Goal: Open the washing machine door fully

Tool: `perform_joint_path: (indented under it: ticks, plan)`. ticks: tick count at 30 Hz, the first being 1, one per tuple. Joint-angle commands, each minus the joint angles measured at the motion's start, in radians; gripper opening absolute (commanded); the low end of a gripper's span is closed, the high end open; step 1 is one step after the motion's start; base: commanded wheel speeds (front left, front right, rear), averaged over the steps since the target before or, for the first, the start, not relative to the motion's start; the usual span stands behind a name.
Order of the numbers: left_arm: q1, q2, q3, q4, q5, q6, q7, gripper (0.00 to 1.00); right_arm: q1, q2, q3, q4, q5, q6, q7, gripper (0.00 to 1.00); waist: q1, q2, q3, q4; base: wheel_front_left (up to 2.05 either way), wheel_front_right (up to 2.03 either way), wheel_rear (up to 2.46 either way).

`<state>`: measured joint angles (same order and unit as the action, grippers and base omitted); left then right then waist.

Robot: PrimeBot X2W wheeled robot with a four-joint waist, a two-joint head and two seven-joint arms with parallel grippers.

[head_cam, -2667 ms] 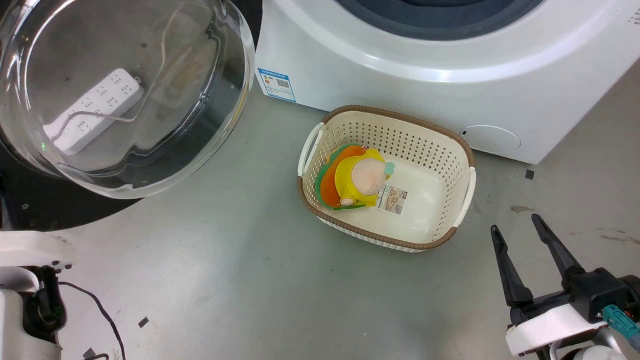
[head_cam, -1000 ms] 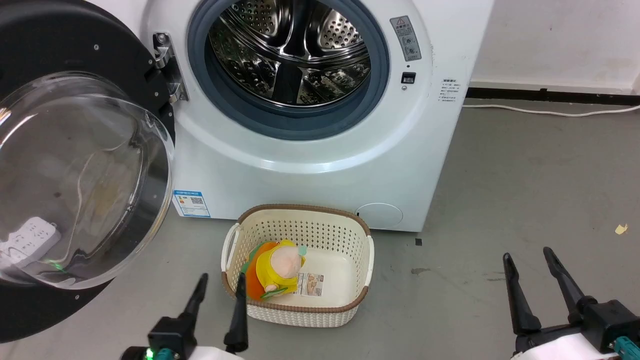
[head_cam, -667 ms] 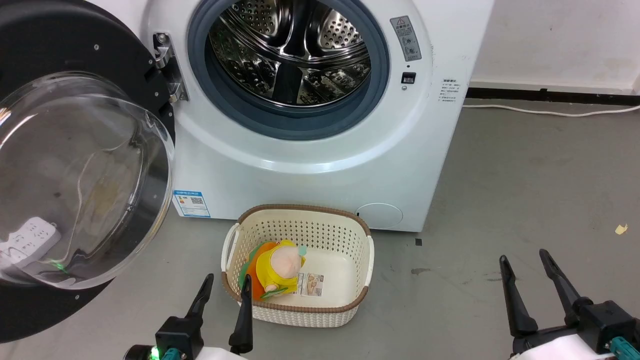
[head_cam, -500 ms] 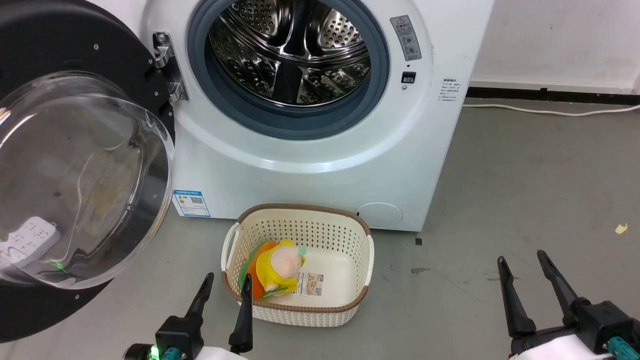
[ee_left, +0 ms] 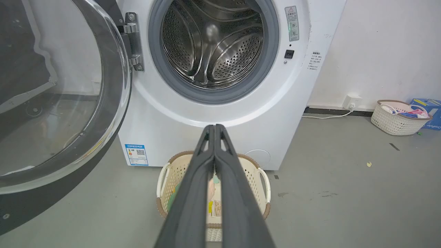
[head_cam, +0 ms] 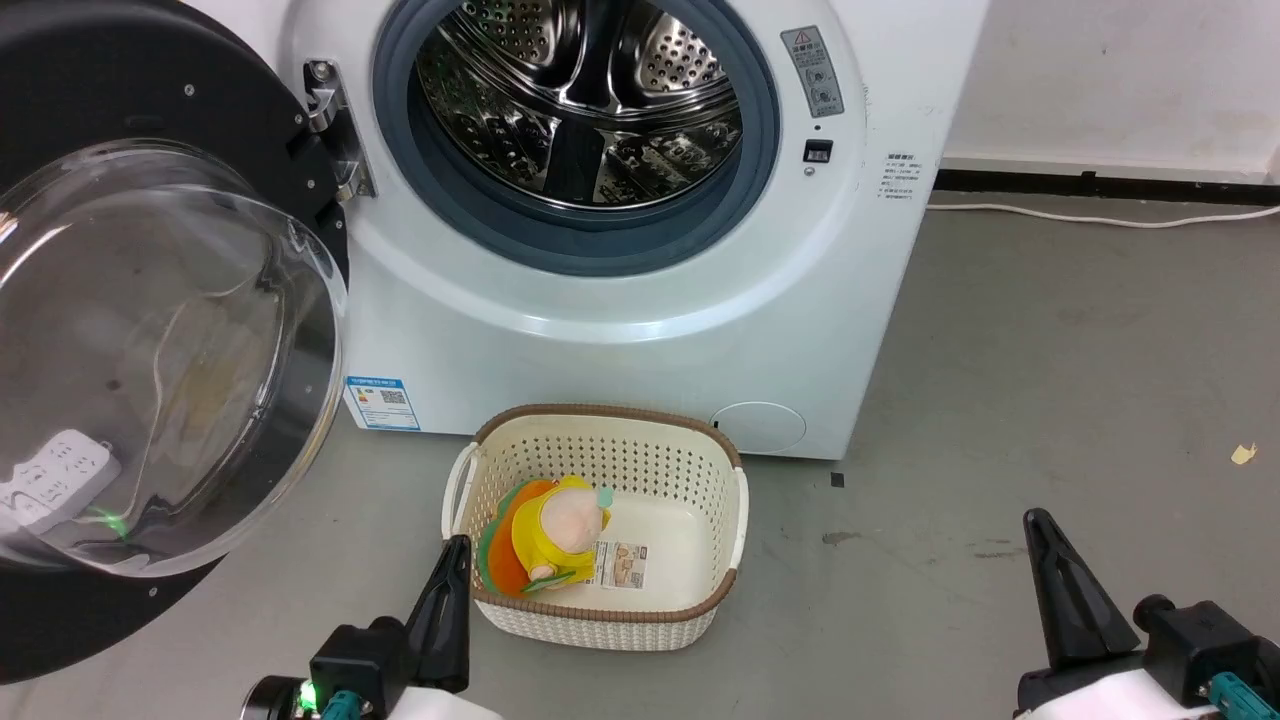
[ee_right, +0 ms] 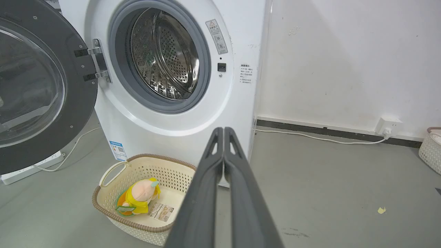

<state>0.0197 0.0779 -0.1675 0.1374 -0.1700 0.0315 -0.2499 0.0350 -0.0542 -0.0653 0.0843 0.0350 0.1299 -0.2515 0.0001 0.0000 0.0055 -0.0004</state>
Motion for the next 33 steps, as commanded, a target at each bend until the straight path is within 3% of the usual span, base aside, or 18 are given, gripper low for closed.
perform_joint_path:
  ticks: [1, 33]
  plan:
    - [-0.001, -0.001, 0.006, -0.004, 0.007, -0.001, 0.005, 0.0, -0.001, 0.0, 0.001, -0.003, -0.001, 0.0, 0.005, 0.0, 0.0, 0.0, 0.0, 0.0, 0.0, 0.0, 0.0]
    - [-0.006, -0.008, 0.051, -0.041, 0.052, -0.01, 0.072, 0.0, -0.011, 0.001, 0.019, -0.026, -0.011, 0.0, 0.073, 0.0, -0.0001, 0.0, -0.002, 0.0, 0.0, 0.0, 0.0]
